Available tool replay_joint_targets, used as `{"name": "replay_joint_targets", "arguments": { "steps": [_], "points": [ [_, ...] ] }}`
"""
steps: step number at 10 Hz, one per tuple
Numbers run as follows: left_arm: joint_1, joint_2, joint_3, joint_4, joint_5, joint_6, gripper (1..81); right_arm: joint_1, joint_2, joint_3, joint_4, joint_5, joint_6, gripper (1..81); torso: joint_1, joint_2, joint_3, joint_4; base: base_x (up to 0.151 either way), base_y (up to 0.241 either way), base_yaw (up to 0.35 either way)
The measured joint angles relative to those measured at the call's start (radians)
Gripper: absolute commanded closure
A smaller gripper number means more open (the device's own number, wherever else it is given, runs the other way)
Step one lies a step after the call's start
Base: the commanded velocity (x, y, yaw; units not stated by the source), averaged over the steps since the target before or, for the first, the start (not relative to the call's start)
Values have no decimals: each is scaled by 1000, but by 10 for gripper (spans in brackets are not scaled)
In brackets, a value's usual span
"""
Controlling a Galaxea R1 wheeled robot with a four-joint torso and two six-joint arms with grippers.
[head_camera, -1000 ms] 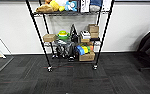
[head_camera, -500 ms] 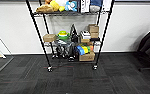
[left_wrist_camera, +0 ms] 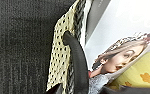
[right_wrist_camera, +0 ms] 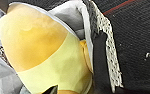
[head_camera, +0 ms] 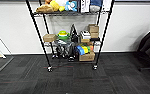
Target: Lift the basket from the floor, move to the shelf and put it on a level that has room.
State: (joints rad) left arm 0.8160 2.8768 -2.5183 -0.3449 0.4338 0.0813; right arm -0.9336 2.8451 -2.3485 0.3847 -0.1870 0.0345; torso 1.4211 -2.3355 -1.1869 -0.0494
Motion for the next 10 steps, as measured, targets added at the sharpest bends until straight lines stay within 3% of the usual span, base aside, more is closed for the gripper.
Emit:
{"name": "replay_joint_targets", "arguments": {
  "steps": [3,9,10],
  "points": [
    [0,1,-3,-12,0,0,10,-3,-4,22,41,14,0,10,0,0,0,0,0,0,0],
    [4,-8,14,-19,4,0,10,-5,-40,99,42,27,0,10,0,0,0,0,0,0,0],
    [7,-18,23,-15,0,12,811,-5,-55,125,42,32,0,10,0,0,0,0,0,0,0]
  ]
}}
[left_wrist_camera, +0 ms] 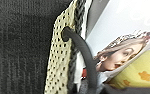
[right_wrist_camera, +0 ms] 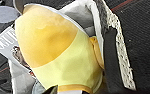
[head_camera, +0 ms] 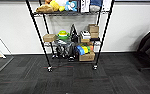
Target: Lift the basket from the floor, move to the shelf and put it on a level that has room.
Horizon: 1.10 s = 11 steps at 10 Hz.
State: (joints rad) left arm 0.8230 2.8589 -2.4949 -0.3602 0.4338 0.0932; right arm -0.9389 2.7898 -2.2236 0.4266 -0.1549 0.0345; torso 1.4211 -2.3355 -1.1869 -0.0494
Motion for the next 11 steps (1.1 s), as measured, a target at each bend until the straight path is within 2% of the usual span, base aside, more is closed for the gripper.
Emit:
{"name": "replay_joint_targets", "arguments": {
  "steps": [2,3,11],
  "points": [
    [13,-26,36,4,-5,5,811,0,-30,29,1,7,0,10,0,0,0,0,0,0,0],
    [12,-28,42,4,-3,4,811,0,-29,30,-2,8,-9,811,0,0,0,0,0,0,0],
    [12,-28,40,5,-8,6,811,-9,-35,28,-5,17,-12,811,0,0,0,0,0,0,0]
  ]
}}
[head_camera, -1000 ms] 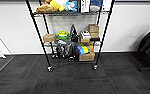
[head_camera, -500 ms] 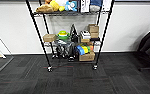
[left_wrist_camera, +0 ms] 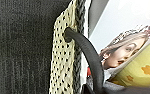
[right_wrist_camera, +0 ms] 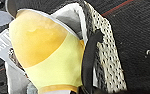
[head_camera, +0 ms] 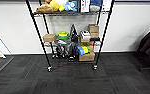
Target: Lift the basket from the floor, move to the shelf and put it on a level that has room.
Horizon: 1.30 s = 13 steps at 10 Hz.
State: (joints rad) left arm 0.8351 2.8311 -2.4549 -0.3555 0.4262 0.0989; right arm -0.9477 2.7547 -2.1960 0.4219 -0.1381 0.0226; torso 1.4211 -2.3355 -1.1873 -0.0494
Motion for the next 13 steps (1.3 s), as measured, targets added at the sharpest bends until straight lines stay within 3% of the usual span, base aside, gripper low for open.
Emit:
{"name": "replay_joint_targets", "arguments": {
  "steps": [4,7,10,13],
  "points": [
    [1,-2,0,0,-4,0,811,-1,2,0,0,1,0,811,-29,45,4,0,0,0,0],
    [16,-3,2,0,6,0,811,-8,2,0,0,-7,4,811,-82,129,76,0,0,0,0],
    [11,-36,63,-1,-3,1,811,-8,-9,37,0,14,3,811,-141,219,108,0,0,0,0],
    [7,-113,191,-3,-8,1,811,-8,-59,142,0,51,3,811,-205,319,109,0,0,0,0]
  ]
}}
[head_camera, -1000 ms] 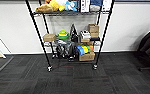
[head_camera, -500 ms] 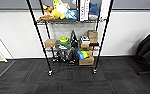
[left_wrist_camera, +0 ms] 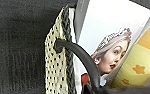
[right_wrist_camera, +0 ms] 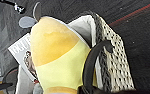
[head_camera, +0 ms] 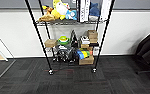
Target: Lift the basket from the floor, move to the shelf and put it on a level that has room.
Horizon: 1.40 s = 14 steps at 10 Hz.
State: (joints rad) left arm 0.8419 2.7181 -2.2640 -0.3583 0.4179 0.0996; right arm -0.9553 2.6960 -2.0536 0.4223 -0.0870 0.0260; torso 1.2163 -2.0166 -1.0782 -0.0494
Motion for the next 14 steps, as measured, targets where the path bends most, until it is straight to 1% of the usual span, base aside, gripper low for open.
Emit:
{"name": "replay_joint_targets", "arguments": {
  "steps": [3,7,8,11,14],
  "points": [
    [-6,-70,116,-3,-10,0,811,0,-61,110,1,47,0,811,-65,101,0,0,0,0,0],
    [-9,-177,294,-25,-64,1,811,-17,-131,231,3,119,0,811,-146,229,4,0,0,0,0],
    [-5,-207,334,-27,-81,1,811,-20,-142,266,3,134,0,811,-162,254,20,0,0,0,0],
    [-4,-288,458,-41,-133,1,811,-26,-195,358,4,177,-3,811,-222,346,115,0,0,0,0],
    [11,-303,479,-47,-149,1,811,-36,-220,402,4,196,-3,811,-289,447,215,0,0,0,0]
  ]
}}
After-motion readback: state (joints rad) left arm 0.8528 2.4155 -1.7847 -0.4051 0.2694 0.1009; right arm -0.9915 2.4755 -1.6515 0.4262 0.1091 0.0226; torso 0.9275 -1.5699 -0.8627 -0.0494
